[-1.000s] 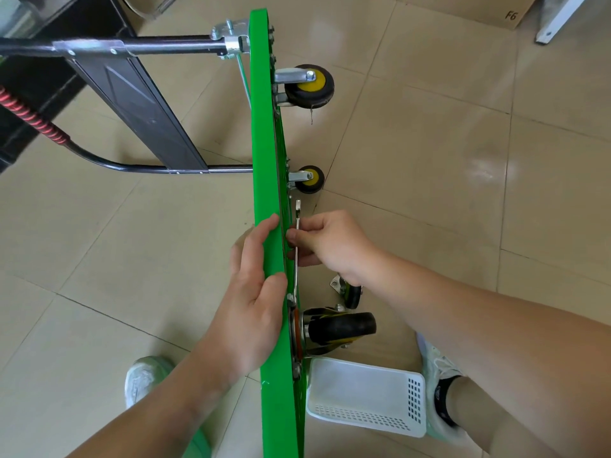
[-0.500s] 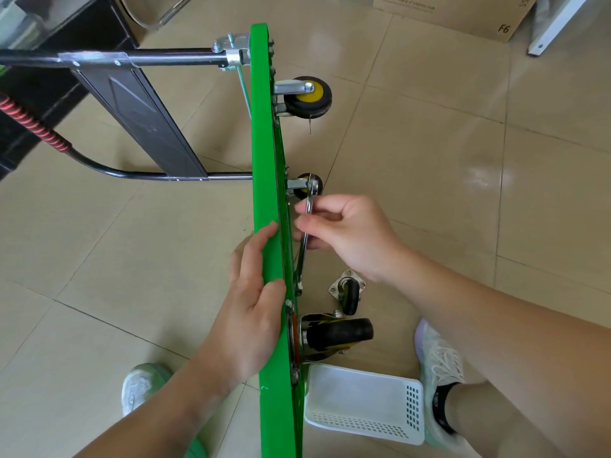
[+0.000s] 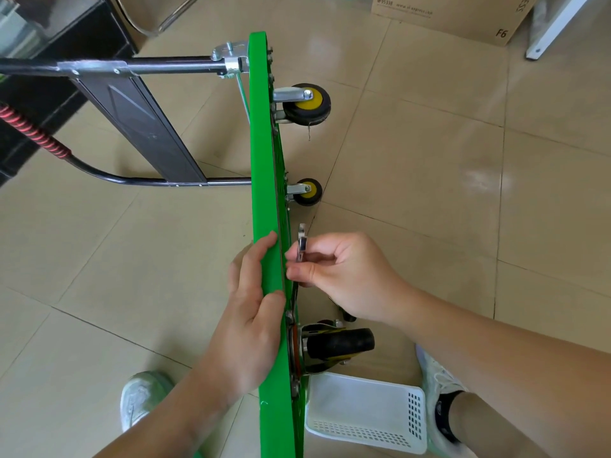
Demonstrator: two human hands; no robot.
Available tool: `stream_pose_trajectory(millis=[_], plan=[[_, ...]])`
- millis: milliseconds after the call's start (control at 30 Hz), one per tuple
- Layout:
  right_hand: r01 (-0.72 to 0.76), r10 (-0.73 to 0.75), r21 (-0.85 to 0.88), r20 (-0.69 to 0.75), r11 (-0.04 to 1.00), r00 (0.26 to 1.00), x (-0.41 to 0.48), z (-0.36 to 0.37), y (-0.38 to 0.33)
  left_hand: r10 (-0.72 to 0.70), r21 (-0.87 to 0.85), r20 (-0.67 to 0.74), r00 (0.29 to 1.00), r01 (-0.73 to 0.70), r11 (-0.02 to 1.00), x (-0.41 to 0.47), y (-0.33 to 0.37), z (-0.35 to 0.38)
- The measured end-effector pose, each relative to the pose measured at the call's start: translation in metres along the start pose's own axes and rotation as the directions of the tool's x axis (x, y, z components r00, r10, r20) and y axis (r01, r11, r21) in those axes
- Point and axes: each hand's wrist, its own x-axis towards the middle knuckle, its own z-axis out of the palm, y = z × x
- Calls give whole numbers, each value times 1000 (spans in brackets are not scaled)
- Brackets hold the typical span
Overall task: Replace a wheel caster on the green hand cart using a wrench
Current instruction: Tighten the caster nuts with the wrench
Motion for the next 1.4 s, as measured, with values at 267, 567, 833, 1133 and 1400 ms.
stream_pose_trajectory(millis=[267,567,833,1133,1400], plan=[[-50,50,15,35,999,998,11,0,5,-3,-3,-3,1000,3,1000,1,0,1],[-83,83,-2,46,997,995,18,-1,15,11,10,-21,1000,-11,1000,0,-1,2],[-150,146,69,67,986,987,25,-2,18,8,9,-24,1000,-8,1000,2,-1,2],[-211,208,74,45,975,977,38,-2,26,14,15,-18,1000,-14,1000,1,1,2],[-359,363,151,-3,921,932,46,-5,43,7,15,-8,1000,-6,1000,2,1,2]])
